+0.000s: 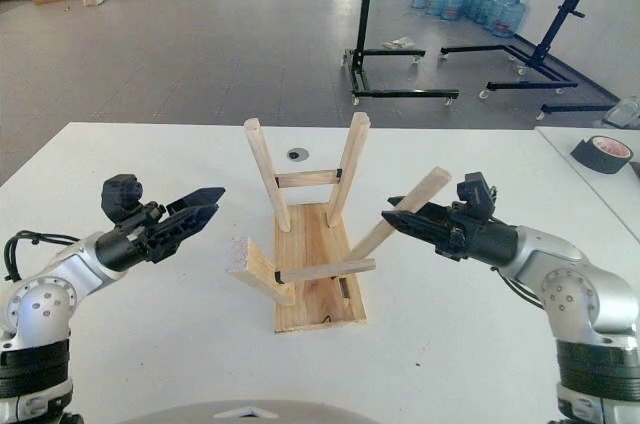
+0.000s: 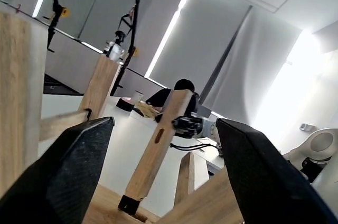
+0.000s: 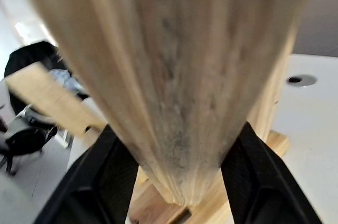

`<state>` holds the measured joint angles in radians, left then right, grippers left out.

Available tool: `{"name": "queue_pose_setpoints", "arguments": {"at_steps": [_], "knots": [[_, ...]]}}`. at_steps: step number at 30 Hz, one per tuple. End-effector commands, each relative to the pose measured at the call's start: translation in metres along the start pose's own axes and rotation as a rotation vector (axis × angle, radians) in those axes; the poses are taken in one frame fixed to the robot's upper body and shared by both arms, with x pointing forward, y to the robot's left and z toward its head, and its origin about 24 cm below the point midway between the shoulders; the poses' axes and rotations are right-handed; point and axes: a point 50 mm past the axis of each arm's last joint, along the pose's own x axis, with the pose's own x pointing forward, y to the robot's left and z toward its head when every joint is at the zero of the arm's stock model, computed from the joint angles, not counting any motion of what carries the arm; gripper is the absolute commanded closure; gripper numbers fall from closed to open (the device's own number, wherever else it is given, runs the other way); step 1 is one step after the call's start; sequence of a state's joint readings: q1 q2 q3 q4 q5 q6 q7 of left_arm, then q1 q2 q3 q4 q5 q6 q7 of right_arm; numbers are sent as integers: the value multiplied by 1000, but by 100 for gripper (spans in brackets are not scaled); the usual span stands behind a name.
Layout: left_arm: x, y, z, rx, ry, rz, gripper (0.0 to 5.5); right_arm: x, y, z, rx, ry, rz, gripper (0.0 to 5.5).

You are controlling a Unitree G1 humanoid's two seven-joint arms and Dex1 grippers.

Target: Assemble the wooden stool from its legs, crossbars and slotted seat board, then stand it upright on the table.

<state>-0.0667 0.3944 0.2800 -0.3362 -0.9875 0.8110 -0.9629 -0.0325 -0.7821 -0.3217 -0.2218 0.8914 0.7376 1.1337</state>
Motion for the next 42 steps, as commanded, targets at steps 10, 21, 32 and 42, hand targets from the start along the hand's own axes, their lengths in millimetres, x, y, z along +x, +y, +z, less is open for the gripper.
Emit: {"name": "queue_pose_setpoints", "arguments": {"at_steps": [10, 21, 32, 42], "knots": [[0, 33, -10, 313, -66, 666, 196, -20, 5, -1, -179, 425, 83, 346], [4, 37, -13, 323, -44, 664, 196, -5, 2, -21, -195, 536, 192, 346], [9, 38, -12, 310, -56, 621, 196, -3, -6, -22, -101, 543, 247, 346], [12, 41, -8, 316, -49, 596, 196, -7, -4, -53, -16, 473, 276, 346]]}}
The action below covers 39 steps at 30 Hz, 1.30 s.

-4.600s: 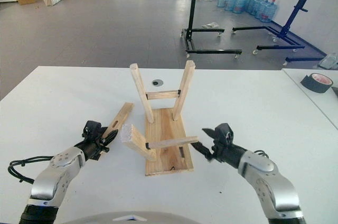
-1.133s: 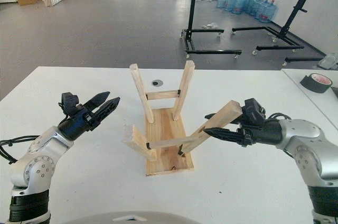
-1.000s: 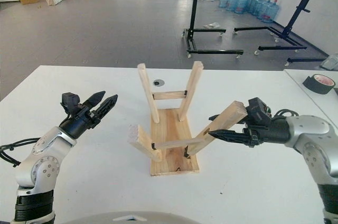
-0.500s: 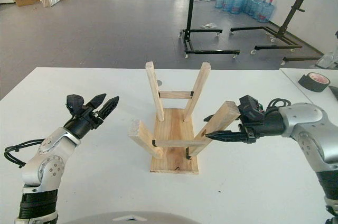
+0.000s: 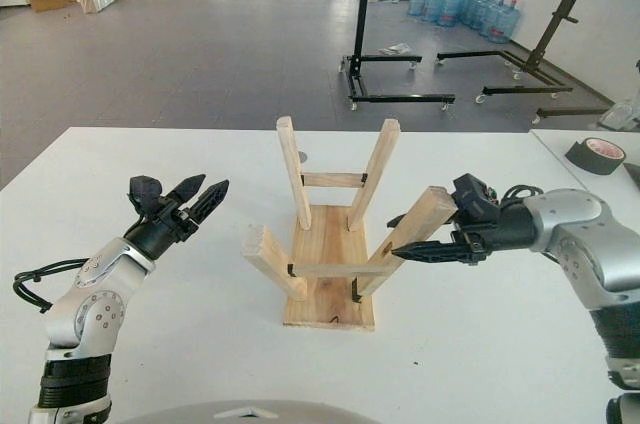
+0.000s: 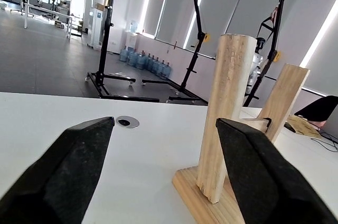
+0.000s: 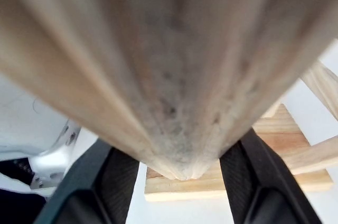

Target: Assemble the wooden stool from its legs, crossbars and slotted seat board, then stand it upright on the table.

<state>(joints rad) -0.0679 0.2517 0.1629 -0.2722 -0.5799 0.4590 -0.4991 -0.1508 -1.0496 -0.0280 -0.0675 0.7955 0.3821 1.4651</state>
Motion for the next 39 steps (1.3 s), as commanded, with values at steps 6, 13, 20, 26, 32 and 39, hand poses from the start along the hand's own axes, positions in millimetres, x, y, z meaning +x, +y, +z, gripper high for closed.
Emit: {"name": "queue_pose_setpoints", "arguments": {"at_steps": [6, 13, 20, 26, 32, 39], "knots": [[3, 2, 7, 21, 3, -26, 196, 18, 17, -63, 172, 180, -25, 346], [-1, -1, 5, 13, -6, -3, 196, 21, 28, -51, 156, 219, -37, 346], [-4, -1, 4, 9, -12, 12, 196, 31, 36, -68, 99, 234, -136, 346], [0, -7, 6, 15, -27, -13, 196, 34, 40, -73, 118, 242, -142, 346], [-1, -21, 32, 9, -169, -98, 196, 37, 40, -71, 166, 311, -150, 346], [-12, -51, 56, -105, -281, -350, 196, 36, 41, -71, 184, 329, -136, 346]]}}
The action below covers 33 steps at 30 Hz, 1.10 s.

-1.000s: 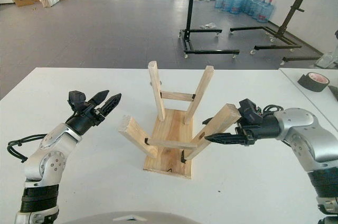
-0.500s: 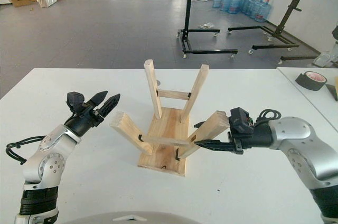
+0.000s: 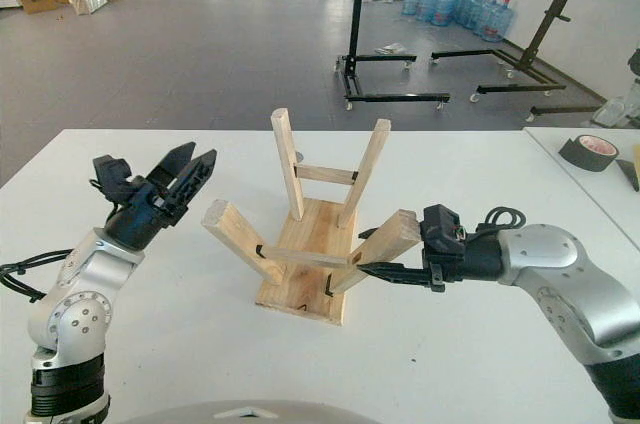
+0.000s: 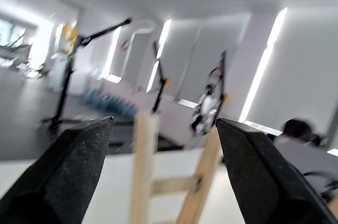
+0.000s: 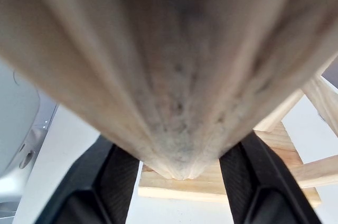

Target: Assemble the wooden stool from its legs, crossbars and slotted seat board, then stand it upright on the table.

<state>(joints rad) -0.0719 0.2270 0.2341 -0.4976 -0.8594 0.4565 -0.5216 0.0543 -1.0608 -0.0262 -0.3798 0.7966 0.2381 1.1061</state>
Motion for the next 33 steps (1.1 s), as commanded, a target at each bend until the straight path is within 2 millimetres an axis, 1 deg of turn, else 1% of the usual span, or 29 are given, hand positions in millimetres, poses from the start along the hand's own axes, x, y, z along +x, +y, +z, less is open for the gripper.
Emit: {"name": "queue_pose_setpoints", "arguments": {"at_steps": [1, 4, 5, 8, 10, 14, 16, 19, 21, 24, 27, 29, 33], "knots": [[1, -17, -2, -52, 58, -131, 196, -2, 24, -68, 321, 349, 33, 346], [-1, -18, -22, -34, 197, -129, 196, -1, 23, -67, 316, 349, 35, 346], [-2, -17, -26, -28, 229, -125, 196, -1, 23, -67, 315, 350, 41, 346], [-6, -7, -38, -6, 314, -70, 196, -1, 23, -64, 310, 349, 51, 346], [-8, -7, -43, -6, 344, -66, 196, 0, 23, -64, 307, 351, 58, 346], [-8, -10, -46, -10, 351, -75, 196, 2, 22, -64, 248, 338, 45, 346], [-9, -9, -48, -12, 356, -68, 196, 2, 24, -69, 215, 360, 40, 346], [-13, -8, -49, -18, 350, -43, 196, 3, 29, -73, 247, 391, 20, 346], [-15, -5, -48, -22, 333, -16, 196, 6, 31, -72, 284, 375, -23, 346], [-19, -4, -48, -30, 322, 10, 196, 10, 42, -76, 292, 415, -4, 346], [-19, -5, -50, -34, 323, 11, 196, 8, 42, -82, 318, 489, -31, 346], [-19, -4, -51, -32, 323, 13, 196, 13, 43, -77, 380, 469, -15, 346], [-19, -5, -54, -32, 325, 13, 196, 20, 42, -72, 408, 446, -9, 346]]}}
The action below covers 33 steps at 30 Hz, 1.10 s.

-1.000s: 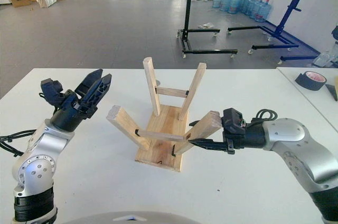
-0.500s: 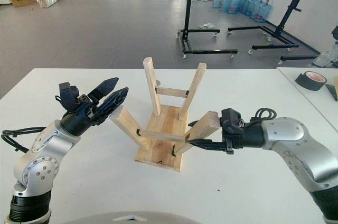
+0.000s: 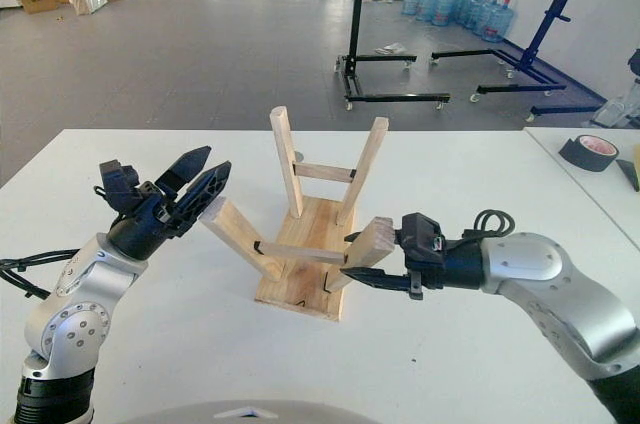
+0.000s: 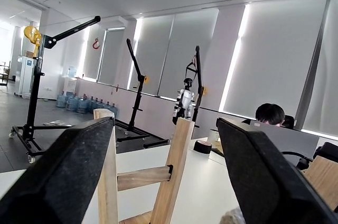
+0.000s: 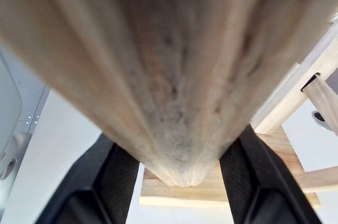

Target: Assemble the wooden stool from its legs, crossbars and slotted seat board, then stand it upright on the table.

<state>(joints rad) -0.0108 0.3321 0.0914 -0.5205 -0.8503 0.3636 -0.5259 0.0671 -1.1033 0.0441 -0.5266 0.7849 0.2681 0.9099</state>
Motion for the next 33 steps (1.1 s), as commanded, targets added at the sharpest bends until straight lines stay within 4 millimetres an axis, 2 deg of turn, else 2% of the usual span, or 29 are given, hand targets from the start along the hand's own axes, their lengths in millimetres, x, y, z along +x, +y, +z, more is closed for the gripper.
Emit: {"name": "queue_pose_setpoints", "arguments": {"at_steps": [1, 15, 20, 24, 33], "knots": [[-14, 5, -42, -84, 237, 88, 196, 1, 31, -78, 441, 412, 49, 346], [-8, 2, -49, -79, 267, 63, 196, 19, 30, -97, 422, 398, 82, 346], [2, -7, -50, -88, 255, 36, 196, 19, 18, -94, 378, 381, 77, 346], [12, -13, -55, -114, 255, 13, 196, 21, 12, -93, 343, 395, 155, 346], [16, -14, -59, -121, 279, -28, 196, 24, -42, -67, 179, 428, 227, 346]]}}
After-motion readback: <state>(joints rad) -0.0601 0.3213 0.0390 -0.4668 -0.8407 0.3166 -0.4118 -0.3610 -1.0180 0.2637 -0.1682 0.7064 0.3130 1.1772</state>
